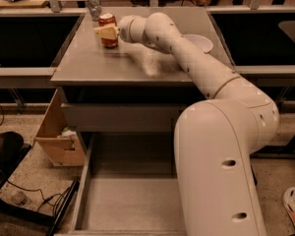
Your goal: Place coke can into middle drawer
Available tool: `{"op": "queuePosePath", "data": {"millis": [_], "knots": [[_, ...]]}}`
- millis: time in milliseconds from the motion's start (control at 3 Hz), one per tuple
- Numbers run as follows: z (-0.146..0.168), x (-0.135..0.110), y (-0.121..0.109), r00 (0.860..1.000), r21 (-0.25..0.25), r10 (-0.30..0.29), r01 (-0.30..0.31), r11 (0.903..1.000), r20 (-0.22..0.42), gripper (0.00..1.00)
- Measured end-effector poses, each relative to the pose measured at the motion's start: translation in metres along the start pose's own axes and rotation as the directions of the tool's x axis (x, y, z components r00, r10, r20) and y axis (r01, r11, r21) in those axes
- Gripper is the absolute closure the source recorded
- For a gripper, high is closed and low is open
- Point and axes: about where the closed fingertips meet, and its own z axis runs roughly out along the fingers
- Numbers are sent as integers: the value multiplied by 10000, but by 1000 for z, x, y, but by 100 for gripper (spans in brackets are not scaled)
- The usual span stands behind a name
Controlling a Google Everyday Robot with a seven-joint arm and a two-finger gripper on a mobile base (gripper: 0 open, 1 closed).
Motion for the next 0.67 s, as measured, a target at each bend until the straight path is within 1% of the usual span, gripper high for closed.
{"op": "queuePosePath", "data": {"millis": [667], "knots": [[0,0,0,10000,-2,-1,1,10000,-2,72]]}}
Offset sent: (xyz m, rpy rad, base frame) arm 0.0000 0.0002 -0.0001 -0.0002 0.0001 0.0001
